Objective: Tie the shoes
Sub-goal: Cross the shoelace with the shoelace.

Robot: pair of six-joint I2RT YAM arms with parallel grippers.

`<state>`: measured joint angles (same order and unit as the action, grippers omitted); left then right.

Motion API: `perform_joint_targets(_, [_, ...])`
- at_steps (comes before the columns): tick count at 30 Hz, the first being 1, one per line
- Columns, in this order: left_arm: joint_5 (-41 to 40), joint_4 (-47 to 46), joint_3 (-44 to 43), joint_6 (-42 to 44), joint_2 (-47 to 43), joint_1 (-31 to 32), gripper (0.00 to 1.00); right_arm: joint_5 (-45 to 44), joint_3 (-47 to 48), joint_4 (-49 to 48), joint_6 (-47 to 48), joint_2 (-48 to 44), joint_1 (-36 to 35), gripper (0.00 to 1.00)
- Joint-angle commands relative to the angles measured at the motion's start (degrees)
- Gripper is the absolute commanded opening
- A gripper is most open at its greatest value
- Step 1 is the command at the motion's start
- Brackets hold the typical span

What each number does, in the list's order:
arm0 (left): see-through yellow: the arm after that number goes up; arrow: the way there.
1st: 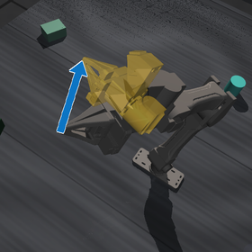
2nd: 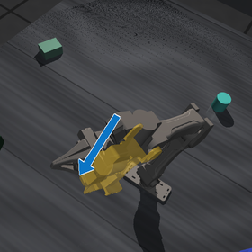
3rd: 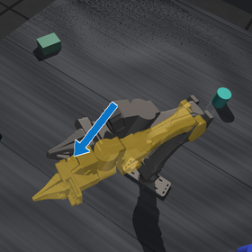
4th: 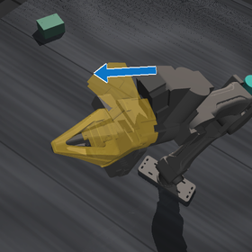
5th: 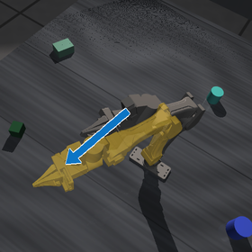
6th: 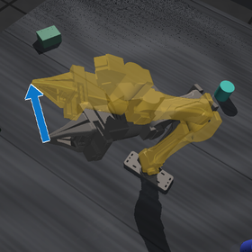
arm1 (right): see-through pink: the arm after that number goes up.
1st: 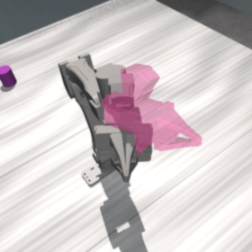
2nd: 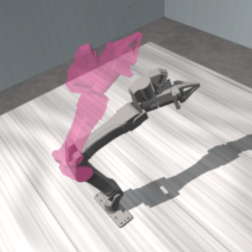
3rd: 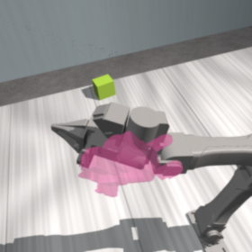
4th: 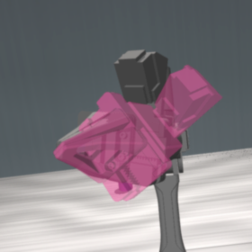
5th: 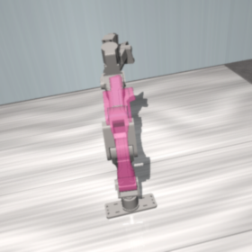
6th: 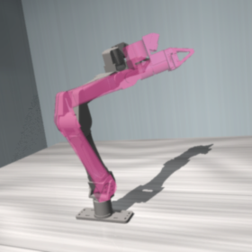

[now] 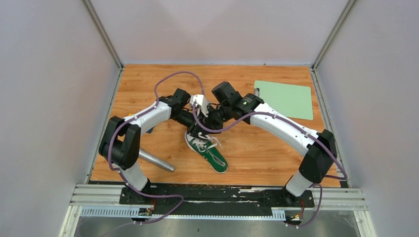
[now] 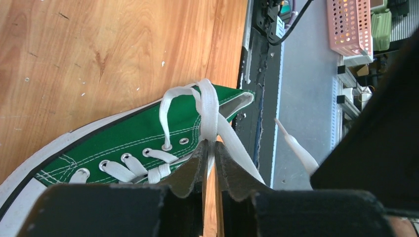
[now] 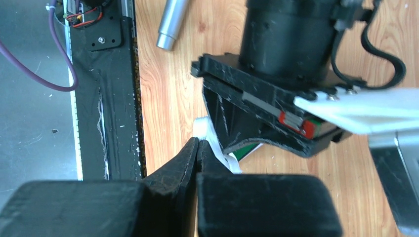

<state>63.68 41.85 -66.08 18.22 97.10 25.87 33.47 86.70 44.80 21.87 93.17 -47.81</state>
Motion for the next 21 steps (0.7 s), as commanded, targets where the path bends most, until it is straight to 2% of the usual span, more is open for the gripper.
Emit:
perform_joint_targets(1, [2.47,-4.50,1.43,-1.58,-0.95,-0.38,0.17,1.19,-0.60,-3.60,-3.36,0.07,1.70,0.00])
perform_joint_targets(12, [-0.64,-13.68,4.74,-8.90,-1.30,-0.38,0.36,8.56,0.98,-5.17,-13.60,3.35,4.38,0.00])
perform_joint_targets(21, [-0.77,-16.52,6.25,-13.04,-0.06,-0.46,0.39,16.46,0.60,-7.08,-21.46,6.68,8.97,0.00])
